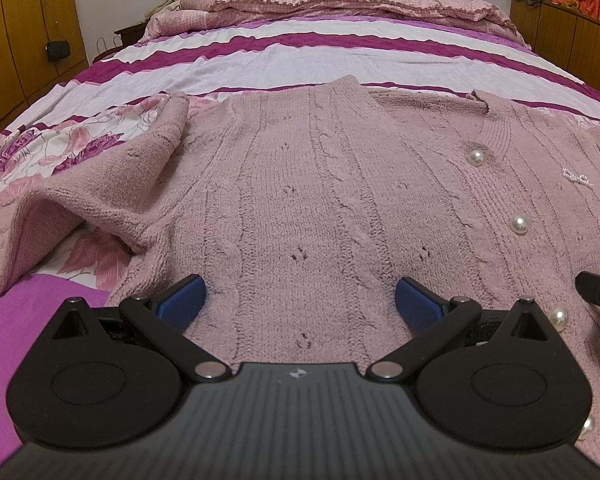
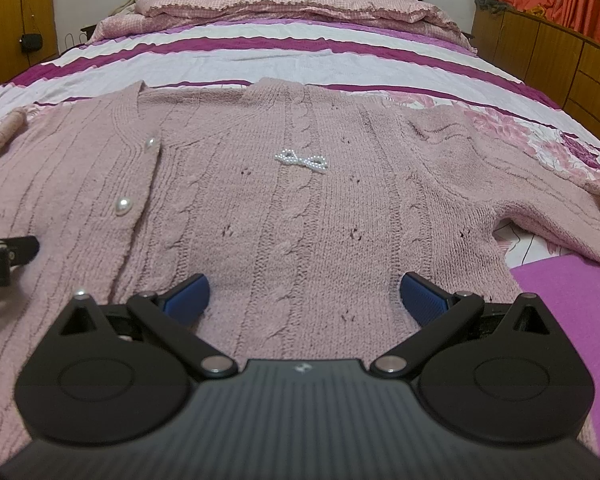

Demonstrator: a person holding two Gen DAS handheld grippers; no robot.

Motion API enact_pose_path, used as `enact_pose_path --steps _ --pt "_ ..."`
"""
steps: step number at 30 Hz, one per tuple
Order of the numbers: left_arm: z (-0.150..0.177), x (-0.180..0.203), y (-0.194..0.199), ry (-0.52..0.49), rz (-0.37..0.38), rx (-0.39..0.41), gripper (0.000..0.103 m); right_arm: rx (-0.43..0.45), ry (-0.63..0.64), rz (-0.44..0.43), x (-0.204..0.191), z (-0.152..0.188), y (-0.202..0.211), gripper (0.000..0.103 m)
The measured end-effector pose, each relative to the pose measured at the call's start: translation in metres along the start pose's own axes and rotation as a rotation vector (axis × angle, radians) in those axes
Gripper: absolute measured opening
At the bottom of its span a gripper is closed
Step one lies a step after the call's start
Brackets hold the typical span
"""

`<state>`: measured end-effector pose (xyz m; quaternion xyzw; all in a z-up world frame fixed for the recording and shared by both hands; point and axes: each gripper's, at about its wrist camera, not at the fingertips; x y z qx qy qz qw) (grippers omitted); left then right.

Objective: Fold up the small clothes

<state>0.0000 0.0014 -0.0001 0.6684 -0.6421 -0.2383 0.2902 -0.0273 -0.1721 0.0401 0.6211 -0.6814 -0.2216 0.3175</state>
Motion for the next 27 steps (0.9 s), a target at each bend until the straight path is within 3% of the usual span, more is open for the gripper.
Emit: enact_pose_path --steps 18,23,27 --pt "0.000 0.003 -0.002 -0.006 -0.001 0.000 0.103 0.015 -0.003 -0.004 0.002 -0.002 0.006 0.103" --pt "-0.009 0.005 0.007 -0.019 0.008 -0.027 0.103 0.053 -0.053 -0.104 0.019 -0.009 0.026 0.103" --pt "-0.015 0.005 0.022 -0.003 0.039 -0.032 0.103 0.090 -0.090 -0.120 0.045 -0.012 0.046 0.103"
Point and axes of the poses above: each gripper's, at about its wrist camera, not at the fingertips, and y roughly against the way its jaws point, x to its right, z to its underside, and after that the axes turned 8 degrees about y, right-handed
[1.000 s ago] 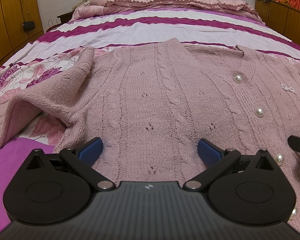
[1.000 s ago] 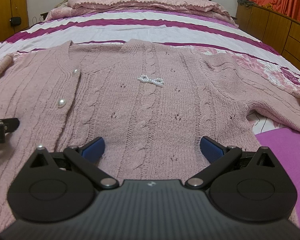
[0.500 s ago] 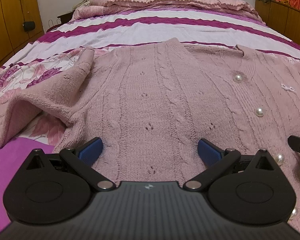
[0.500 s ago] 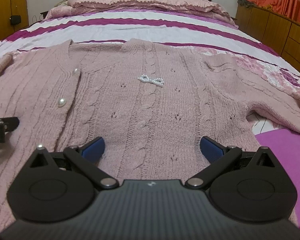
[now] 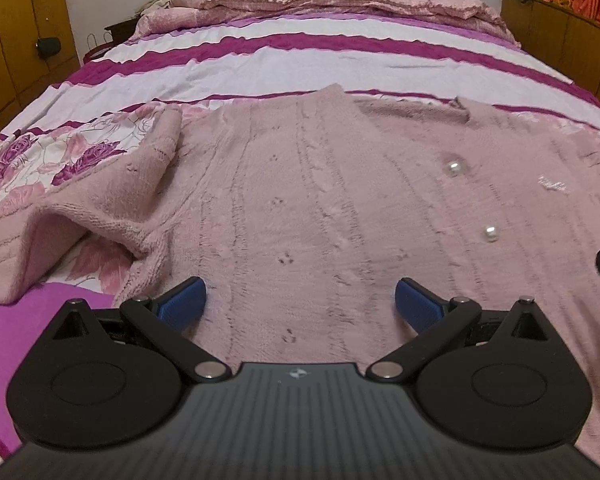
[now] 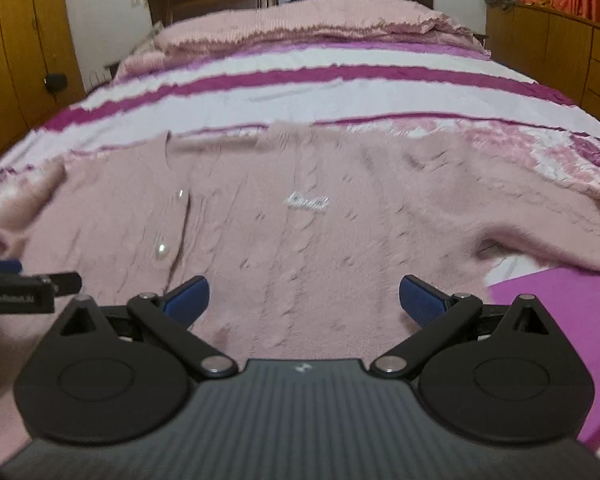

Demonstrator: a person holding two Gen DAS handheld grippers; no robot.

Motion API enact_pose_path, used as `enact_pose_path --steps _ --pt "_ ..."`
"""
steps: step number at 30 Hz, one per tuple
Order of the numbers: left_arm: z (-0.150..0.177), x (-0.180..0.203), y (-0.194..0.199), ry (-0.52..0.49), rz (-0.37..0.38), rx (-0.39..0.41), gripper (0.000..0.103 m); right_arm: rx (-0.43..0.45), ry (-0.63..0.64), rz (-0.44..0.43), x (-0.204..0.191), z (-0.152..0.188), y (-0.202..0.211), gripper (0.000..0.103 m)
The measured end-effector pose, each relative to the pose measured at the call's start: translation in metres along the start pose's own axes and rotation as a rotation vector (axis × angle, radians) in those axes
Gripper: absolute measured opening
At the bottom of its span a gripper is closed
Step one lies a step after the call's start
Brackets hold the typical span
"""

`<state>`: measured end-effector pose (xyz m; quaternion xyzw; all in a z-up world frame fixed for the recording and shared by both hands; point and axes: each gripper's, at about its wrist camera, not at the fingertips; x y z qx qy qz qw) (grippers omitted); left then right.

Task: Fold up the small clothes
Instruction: 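Move the right gripper to a cardigan sleeve cuff and grasp it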

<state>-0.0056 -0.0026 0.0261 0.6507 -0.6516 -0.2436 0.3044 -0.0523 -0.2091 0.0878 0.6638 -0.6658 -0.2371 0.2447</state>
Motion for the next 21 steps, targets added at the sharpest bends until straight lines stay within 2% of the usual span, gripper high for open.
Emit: enact_pose_path --steps 5,9,14,18,21 --pt "-0.001 0.006 0.021 0.015 0.029 0.013 0.103 0.028 -0.142 0.081 0.055 0.001 0.017 0.103" --pt "-0.005 0.012 0.032 0.021 0.020 0.031 0.103 0.023 -0.299 0.132 0.104 0.009 0.016 0.103" --pt "-0.010 0.012 0.037 0.026 -0.003 0.050 0.103 0.021 -0.436 0.235 0.157 0.024 0.008 0.103" --pt "-0.011 0.009 0.035 0.055 -0.020 0.038 0.103 -0.019 -0.582 0.178 0.188 0.042 -0.012 0.103" --pt "-0.012 0.009 0.032 0.061 -0.030 0.025 0.103 0.005 -0.579 0.168 0.192 0.045 -0.020 0.103"
Point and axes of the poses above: each gripper's, at about its wrist camera, not at the fingertips, and y roughly against the way its jaws point, x to its right, z to its underside, and after that the axes turned 8 degrees about y, right-handed
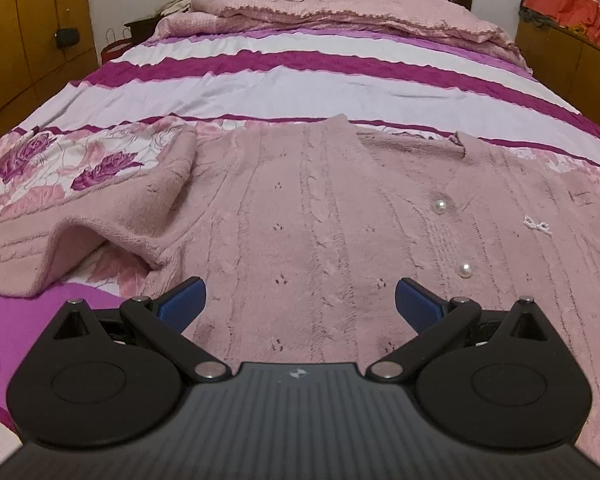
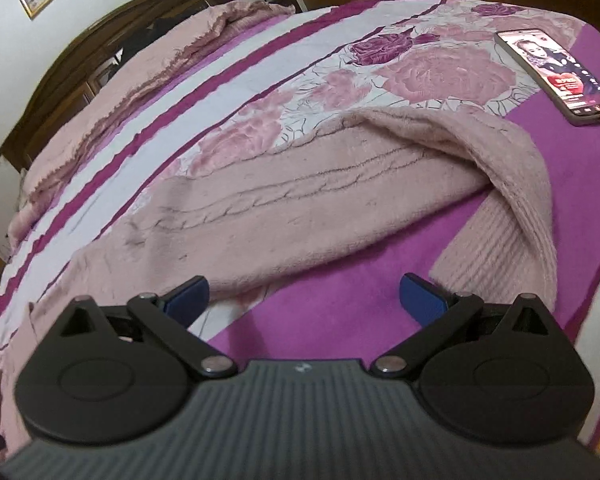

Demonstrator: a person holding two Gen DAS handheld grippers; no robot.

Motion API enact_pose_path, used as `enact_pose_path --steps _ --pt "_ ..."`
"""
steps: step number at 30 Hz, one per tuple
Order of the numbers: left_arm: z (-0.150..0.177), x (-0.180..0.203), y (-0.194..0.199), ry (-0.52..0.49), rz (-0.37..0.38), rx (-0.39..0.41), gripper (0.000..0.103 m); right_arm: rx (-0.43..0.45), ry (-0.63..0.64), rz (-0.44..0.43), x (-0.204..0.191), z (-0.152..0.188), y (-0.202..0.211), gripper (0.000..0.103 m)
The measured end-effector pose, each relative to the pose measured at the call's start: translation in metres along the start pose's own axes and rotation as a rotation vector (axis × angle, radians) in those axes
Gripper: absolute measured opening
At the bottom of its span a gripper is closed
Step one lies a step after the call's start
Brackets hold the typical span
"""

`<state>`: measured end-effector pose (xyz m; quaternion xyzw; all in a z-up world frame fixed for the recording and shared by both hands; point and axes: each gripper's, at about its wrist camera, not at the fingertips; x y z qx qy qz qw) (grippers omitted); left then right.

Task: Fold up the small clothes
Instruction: 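Move the right gripper to a cardigan sleeve cuff and grasp it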

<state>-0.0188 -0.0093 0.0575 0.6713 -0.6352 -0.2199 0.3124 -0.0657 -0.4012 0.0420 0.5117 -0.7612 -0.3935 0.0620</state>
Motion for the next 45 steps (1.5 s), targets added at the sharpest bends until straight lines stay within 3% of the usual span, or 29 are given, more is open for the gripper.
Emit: enact_pose_path --steps 9,11,13,14,16,17,24,36,41,45 --pt "0.003 0.001 -0.008 -0.024 -0.017 -0.025 0.103 0.101 -0.132 -0.007 0.020 -0.030 -0.021 0.100" --pt "0.003 0.000 -0.008 -0.025 -0.019 -0.023 0.103 0.126 -0.128 0.018 0.022 -0.034 -0.023 0.088" --pt "0.002 -0.001 -0.007 -0.026 -0.020 -0.016 0.103 0.147 -0.123 0.026 0.025 -0.037 -0.026 0.063" --pt "0.002 -0.001 -0.006 -0.027 -0.021 -0.011 0.103 0.149 -0.125 0.012 0.027 -0.039 -0.027 0.057" --pt "0.001 -0.002 -0.005 -0.029 -0.021 -0.007 0.103 0.143 -0.136 -0.010 0.031 -0.044 -0.029 0.022" --pt "0.001 -0.003 -0.004 -0.030 -0.019 -0.005 0.103 0.145 -0.135 -0.013 0.031 -0.047 -0.026 0.019" --pt "0.001 -0.006 0.001 -0.031 -0.012 0.010 0.103 0.278 0.060 -0.116 -0.013 -0.069 0.020 0.013" --pt "0.000 -0.030 0.025 0.006 -0.011 0.071 0.103 0.395 0.298 -0.227 -0.116 -0.079 0.063 0.012" --pt "0.000 -0.044 0.029 0.038 -0.011 0.073 0.103 0.323 0.328 -0.282 -0.136 -0.077 0.061 0.013" --pt "0.001 -0.052 0.030 0.051 -0.008 0.072 0.103 0.228 0.314 -0.239 -0.129 -0.067 0.048 0.016"
Point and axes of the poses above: each gripper's, at about its wrist camera, not at the fingertips, and y roughly against the way its jaws point, x to its right, z to its underside, and after that the axes turned 8 degrees about y, right-handed
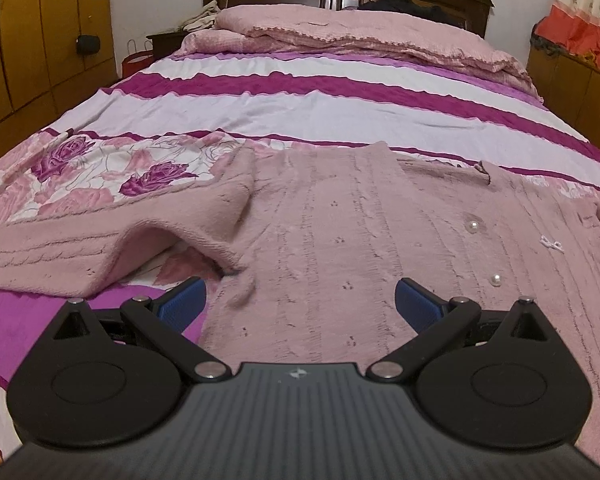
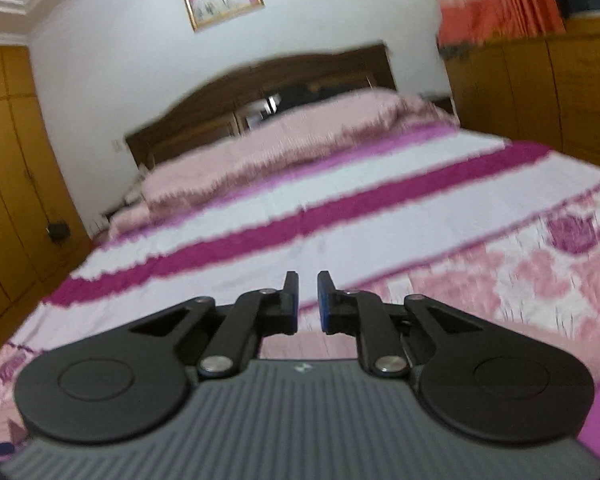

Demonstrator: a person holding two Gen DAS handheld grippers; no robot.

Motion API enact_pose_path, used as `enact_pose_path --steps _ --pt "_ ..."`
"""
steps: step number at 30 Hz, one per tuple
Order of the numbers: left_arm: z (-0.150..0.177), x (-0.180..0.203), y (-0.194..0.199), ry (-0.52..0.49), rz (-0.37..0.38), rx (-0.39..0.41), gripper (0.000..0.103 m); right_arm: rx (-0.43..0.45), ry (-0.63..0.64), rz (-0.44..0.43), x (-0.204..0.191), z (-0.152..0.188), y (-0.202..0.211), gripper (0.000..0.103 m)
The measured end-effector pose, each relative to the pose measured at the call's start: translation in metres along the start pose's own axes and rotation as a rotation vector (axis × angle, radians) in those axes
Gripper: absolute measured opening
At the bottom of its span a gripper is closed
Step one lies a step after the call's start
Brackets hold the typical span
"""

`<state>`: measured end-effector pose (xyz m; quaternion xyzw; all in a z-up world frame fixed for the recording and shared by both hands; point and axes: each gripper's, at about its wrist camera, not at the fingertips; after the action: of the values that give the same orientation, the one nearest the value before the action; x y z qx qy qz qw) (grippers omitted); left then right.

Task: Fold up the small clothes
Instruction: 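Move the right gripper to a cardigan sleeve cuff and grasp it, then lift the sleeve with the right gripper and fold it across the cardigan body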

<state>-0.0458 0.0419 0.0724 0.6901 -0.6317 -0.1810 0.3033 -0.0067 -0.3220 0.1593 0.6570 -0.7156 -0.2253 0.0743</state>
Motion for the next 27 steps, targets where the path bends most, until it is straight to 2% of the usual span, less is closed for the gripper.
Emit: enact_pose_path --steps 2,3,4,10,17,21,27 --pt "0.001 -0.003 -0.002 0.011 0.000 -0.011 0.103 -0.028 -0.023 0.026 0.008 0.008 0.000 0.033" --pt "0.002 -0.004 -0.003 0.015 0.001 -0.015 0.103 -0.029 -0.041 0.033 0.014 0.012 0.003 0.053" --pt "0.002 -0.005 -0.003 0.018 0.002 -0.017 0.103 -0.023 -0.057 0.041 0.020 0.016 0.004 0.066" --pt "0.005 -0.003 -0.009 0.013 0.000 -0.031 0.103 -0.071 -0.041 0.163 0.059 0.031 0.011 0.067" --pt "0.009 0.010 -0.016 -0.019 -0.005 -0.054 0.103 -0.238 0.184 0.259 0.084 0.055 -0.015 0.066" --pt "0.010 0.016 -0.017 -0.039 -0.011 -0.057 0.103 -0.307 0.252 0.280 0.092 0.069 -0.034 0.064" --pt "0.010 0.023 -0.019 -0.057 -0.025 -0.063 0.103 -0.302 0.338 0.315 0.098 0.079 -0.053 0.064"
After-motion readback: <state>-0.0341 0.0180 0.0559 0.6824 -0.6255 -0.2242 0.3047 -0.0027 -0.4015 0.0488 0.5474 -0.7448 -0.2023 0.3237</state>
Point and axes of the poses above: each gripper's, at about its wrist camera, not at the fingertips, and y roughly against the way its jaws point, x to its right, z to its underside, and after that the axes turned 8 degrees about y, right-handed
